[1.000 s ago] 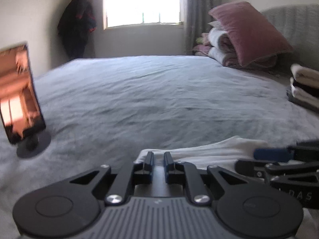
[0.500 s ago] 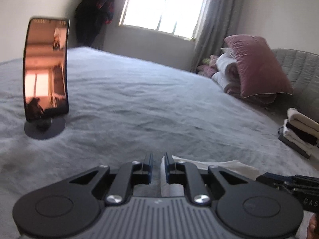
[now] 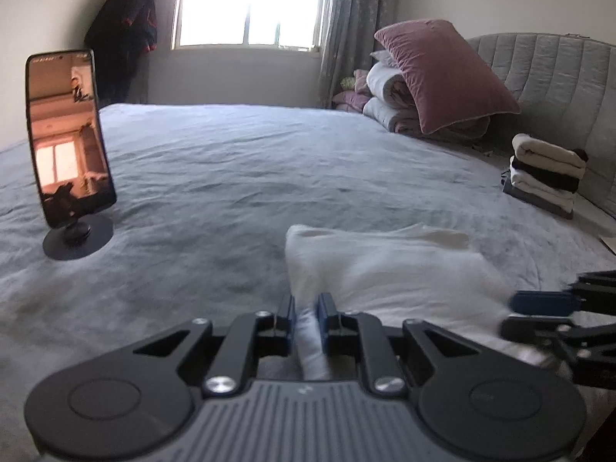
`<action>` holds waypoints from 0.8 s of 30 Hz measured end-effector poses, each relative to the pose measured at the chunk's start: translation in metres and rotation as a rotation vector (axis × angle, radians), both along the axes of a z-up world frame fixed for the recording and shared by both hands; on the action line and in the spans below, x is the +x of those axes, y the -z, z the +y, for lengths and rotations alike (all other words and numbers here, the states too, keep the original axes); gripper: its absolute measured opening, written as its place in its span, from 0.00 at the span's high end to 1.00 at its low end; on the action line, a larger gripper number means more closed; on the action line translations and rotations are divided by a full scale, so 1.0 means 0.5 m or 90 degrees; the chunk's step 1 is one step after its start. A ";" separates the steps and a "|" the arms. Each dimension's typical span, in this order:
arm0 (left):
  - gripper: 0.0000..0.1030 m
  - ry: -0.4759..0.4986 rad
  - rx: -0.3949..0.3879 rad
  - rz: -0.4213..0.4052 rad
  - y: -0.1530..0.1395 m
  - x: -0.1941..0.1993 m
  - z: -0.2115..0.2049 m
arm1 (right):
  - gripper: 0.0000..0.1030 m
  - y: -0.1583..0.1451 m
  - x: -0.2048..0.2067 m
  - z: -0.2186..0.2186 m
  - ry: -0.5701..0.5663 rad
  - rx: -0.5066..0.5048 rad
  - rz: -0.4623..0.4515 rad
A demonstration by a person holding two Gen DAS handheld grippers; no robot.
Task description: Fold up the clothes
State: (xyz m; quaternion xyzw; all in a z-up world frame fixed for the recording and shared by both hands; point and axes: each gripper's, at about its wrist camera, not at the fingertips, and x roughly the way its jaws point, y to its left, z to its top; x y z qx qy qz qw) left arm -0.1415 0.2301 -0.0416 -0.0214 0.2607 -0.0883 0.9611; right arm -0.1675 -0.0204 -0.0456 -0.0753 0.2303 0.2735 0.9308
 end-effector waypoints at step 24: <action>0.38 0.086 -0.045 -0.043 -0.054 -0.044 0.006 | 0.31 -0.014 0.003 -0.039 0.049 0.054 0.065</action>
